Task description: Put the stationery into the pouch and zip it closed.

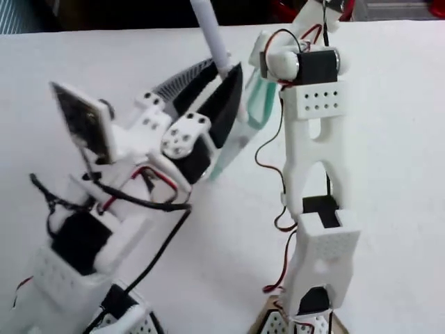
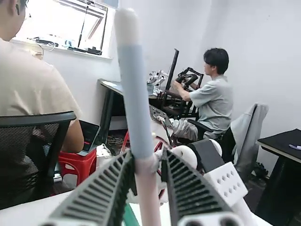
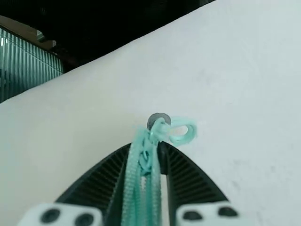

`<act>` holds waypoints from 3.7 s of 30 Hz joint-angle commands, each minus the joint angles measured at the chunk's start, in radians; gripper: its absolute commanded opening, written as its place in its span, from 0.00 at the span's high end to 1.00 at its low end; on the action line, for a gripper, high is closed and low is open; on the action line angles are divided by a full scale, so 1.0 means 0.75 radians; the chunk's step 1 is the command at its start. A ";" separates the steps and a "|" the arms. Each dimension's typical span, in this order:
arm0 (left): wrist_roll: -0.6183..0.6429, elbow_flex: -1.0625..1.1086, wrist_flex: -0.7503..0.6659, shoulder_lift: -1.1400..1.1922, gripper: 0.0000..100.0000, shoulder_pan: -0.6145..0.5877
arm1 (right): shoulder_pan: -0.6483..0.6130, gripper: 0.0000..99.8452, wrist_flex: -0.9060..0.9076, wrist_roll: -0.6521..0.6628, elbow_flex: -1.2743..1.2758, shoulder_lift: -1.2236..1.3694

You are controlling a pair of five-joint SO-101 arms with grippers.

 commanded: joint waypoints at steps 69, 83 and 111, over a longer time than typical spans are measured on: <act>-0.235 0.585 -1.009 -0.105 0.97 -0.042 | 0.030 0.89 0.028 0.295 0.070 0.030; 0.063 0.223 -0.724 0.103 0.97 -0.062 | 0.085 0.87 0.073 0.319 -0.160 0.150; 0.098 0.315 -0.229 -0.410 0.96 -0.294 | -0.193 0.95 0.173 0.344 -0.284 0.028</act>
